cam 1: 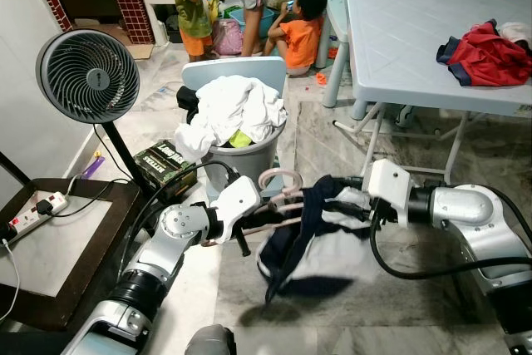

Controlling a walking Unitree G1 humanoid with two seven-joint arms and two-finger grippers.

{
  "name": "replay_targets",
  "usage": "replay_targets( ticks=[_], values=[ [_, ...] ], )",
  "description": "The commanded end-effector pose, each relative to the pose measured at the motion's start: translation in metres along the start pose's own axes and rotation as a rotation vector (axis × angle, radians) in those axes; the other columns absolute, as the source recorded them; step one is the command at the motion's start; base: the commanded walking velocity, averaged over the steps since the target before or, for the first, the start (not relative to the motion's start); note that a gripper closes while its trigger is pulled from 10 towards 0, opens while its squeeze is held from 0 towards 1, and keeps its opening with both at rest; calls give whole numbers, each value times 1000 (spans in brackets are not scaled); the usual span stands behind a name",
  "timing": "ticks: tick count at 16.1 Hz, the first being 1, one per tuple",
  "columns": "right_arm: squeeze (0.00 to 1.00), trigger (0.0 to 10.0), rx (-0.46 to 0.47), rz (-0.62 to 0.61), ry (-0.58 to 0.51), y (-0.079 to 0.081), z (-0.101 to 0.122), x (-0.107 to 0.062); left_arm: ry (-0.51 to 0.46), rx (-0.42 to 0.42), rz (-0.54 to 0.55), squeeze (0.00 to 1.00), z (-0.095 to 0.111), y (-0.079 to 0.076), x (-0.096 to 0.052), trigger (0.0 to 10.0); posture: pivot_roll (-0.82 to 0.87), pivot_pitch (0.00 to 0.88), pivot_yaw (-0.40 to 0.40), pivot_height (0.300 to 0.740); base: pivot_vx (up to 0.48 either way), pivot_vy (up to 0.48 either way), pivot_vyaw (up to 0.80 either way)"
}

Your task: Hang hanger

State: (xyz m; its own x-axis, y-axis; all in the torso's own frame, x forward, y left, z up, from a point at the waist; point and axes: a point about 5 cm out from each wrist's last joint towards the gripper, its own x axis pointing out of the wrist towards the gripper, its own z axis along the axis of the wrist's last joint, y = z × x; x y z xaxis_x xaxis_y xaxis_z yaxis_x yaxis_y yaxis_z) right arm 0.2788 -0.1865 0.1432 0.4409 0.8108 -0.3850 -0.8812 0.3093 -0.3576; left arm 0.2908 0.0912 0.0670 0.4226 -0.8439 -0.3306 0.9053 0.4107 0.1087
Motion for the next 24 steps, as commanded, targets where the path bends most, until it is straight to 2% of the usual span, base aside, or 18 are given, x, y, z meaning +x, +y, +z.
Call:
replay_targets(
  ticks=[1, 3, 4, 5, 9, 12, 13, 15, 16, 18, 20, 21, 22, 23, 24],
  values=[
    [1000, 10000, 9, 0, 0, 0, -4, 2, -70, -16, 104, 0, 11, 16, -6, 0, -10, 1, 17, 740, 0, 0, 0],
    [1000, 10000, 0, -81, -7, -11, -3, 0, -64, -11, 104, 0, 10, 16, -6, 0, -10, 1, 17, 740, 0, 0, 0],
    [1000, 10000, 0, -204, -48, -25, 3, 0, -63, -15, 107, 0, 9, 16, -6, 0, -10, 1, 17, 740, 0, 0, 0],
    [1000, 10000, 14, -243, -72, -28, 4, 1, -59, -14, 108, 0, 8, 16, -6, 0, -10, 0, 13, 740, 0, 0, 0],
    [1000, 10000, 81, -351, -119, -23, 0, 5, -39, -8, 154, 0, 5, 18, -4, 0, -17, 3, 17, 740, 0, 0, 0],
    [1000, 10000, 103, -411, -140, -27, 1, 4, -43, -18, 200, 0, 5, 23, -3, 0, -20, 4, 19, 740, 0, 0, 0],
    [1000, 10000, 146, -430, -147, -28, 0, 1, -55, -18, 223, 0, 8, 27, -4, 0, -20, 4, 19, 740, 0, 0, 0],
    [1000, 10000, 203, -418, -36, -21, -19, -2, -75, -27, 250, 0, 13, 31, -4, 0, -20, 9, 16, 740, 0, 0, 0],
    [1000, 10000, 259, -374, 56, -9, -36, -1, -92, -13, 225, 0, 19, 30, -2, 0, -23, 12, 16, 740, 0, 0, 0],
    [1000, 10000, 329, -318, 86, 4, -42, 4, -111, -6, 204, 0, 26, 28, 2, 0, -21, 16, 20, 740, 0, 0, 0],
    [1000, 10000, 395, -258, 80, 16, -39, 13, -116, 3, 178, 0, 29, 25, 6, 0, -22, 15, 22, 740, 0, 0, 0],
    [902, 10000, 421, -242, 65, 21, -35, 18, -113, 6, 165, 0, 28, 22, 7, 0, -24, 16, 22, 740, 0, 0, 0],
    [43, 10000, 452, -244, 46, 22, -32, 20, -112, 5, 159, 0, 27, 20, 8, 0, -23, 17, 21, 740, 0, 0, 0],
    [0, 10000, 496, -249, 27, 23, -28, 23, -110, 1, 150, 0, 26, 18, 9, 0, -23, 17, 21, 740, 0, 0, 0],
    [0, 10000, 519, -269, 38, 23, -26, 27, -111, -3, 130, 0, 27, 15, 12, 0, -25, 18, 21, 740, 0, 0, 0]
  ],
)
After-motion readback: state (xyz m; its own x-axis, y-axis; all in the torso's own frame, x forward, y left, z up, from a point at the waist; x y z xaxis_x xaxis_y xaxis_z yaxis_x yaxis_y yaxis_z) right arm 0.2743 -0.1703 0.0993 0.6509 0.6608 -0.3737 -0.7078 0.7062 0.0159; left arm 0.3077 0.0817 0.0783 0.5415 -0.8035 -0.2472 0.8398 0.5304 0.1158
